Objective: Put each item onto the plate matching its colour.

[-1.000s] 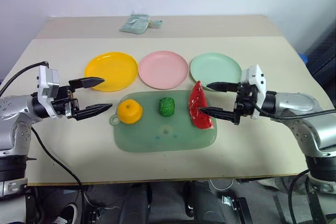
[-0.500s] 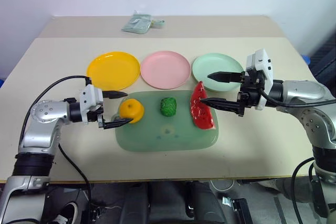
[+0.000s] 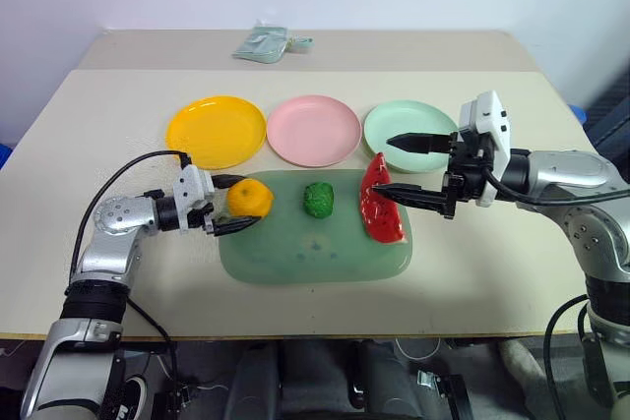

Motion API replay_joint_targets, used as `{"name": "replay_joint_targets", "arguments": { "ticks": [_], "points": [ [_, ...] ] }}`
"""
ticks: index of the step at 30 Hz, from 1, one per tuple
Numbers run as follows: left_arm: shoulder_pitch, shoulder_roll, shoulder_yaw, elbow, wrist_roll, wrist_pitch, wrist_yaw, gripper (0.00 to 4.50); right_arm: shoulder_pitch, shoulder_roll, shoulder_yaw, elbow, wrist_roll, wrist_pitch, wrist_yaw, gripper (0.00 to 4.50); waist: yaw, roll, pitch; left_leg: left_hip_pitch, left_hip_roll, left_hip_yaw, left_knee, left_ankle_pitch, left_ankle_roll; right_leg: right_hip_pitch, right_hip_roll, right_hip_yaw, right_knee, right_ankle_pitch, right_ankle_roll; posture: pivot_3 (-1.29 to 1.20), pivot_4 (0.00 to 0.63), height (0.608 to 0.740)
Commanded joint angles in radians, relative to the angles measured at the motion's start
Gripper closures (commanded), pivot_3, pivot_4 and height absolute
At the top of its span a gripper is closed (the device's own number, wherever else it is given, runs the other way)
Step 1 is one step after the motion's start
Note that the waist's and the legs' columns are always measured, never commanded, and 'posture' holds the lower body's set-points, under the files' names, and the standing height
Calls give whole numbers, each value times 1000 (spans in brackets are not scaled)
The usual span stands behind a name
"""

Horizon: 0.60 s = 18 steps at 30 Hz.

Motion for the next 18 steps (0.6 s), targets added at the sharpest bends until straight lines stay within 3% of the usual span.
{"name": "replay_joint_targets", "arguments": {
  "ticks": [1,13,18],
  "points": [
    [-104,-12,79,55,1,6,150,1047,-34,33,0,4,-17,-53,-13,0,1,0,0,0,0,0,0,0,0,0,0,0,0,0,0,0,150,740],
    [-348,-91,149,432,132,-98,657,1047,-49,82,17,27,-65,-123,-24,0,0,0,0,0,0,0,0,0,0,0,0,0,0,0,1,0,150,740],
    [-433,-112,147,561,159,-140,760,1047,-58,81,25,41,-90,-145,-22,0,1,-1,0,-1,-1,0,0,0,0,0,0,0,0,1,1,0,150,740]
  ]
}}
